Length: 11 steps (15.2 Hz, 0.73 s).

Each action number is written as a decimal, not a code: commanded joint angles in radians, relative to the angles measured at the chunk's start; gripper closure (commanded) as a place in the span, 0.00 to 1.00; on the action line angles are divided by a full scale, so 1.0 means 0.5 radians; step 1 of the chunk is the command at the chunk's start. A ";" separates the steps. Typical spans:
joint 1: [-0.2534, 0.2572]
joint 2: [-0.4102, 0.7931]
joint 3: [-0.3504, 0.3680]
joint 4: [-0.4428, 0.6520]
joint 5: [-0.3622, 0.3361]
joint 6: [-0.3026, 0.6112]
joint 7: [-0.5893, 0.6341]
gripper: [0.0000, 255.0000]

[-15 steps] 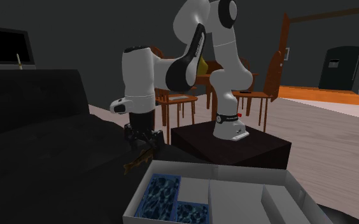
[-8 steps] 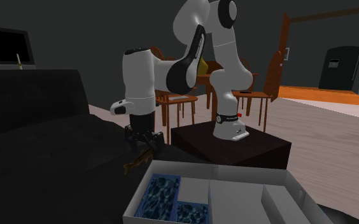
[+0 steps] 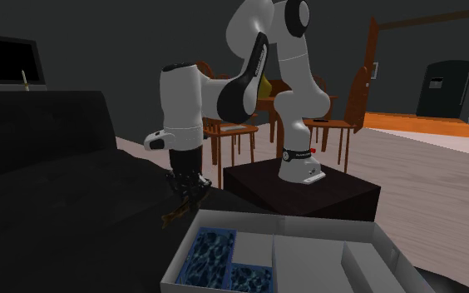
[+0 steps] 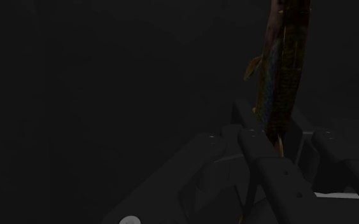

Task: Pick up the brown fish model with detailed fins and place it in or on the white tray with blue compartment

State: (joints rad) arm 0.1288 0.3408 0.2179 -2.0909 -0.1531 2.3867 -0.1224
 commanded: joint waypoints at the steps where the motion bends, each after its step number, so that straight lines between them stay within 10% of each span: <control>1: 0.000 0.000 0.000 -0.001 0.000 0.000 0.000 1.00; 11: -0.019 -0.165 0.027 0.042 0.066 -0.202 -0.049 1.00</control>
State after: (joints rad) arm 0.1199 0.2673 0.2301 -2.0729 -0.1236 2.2975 -0.1448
